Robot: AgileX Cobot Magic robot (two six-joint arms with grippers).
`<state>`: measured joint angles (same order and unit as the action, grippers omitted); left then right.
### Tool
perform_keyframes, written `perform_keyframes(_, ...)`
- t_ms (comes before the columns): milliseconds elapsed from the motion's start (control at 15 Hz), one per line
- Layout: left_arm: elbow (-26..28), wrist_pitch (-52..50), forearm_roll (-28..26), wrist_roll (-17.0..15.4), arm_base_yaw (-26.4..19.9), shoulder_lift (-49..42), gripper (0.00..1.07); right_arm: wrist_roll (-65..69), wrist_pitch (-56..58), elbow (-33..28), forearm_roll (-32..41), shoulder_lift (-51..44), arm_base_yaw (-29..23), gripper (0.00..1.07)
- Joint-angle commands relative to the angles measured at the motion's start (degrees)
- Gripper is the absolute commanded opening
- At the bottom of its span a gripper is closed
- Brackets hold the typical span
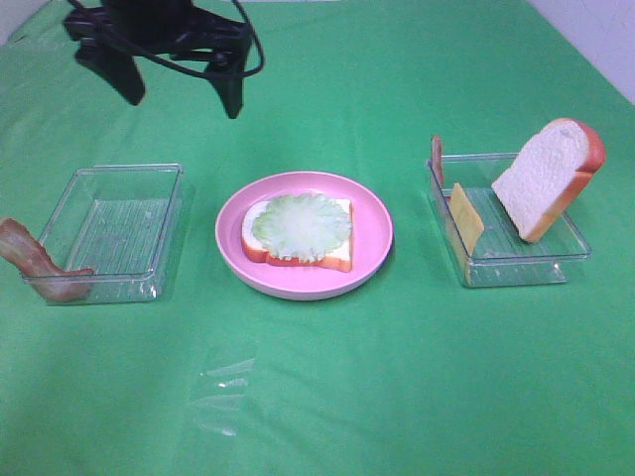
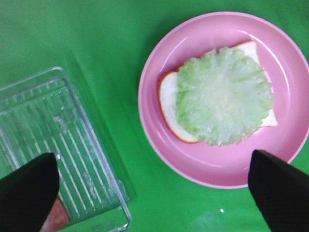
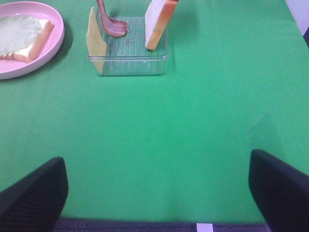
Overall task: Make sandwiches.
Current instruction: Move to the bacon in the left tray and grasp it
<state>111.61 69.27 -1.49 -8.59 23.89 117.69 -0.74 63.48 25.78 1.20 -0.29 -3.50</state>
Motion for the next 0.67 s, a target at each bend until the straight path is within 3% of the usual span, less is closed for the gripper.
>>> perform_keyframes(67,-9.0,6.5,0.7,-1.6,-5.4,-5.8,1.01,-0.6,-0.4,0.2,0.1,-1.5,0.0,0.99)
perform_keyframes(267,-19.5,6.5,0.7,-0.6,-11.5,-9.9,1.01,-0.6,-0.4,0.2,0.1,-1.5,0.0,0.99)
perform_keyframes(667,-27.3,6.6,1.5,2.1,-17.6,-9.8,1.01,-0.5,-0.4,0.2,0.1,-1.5,0.0,0.99)
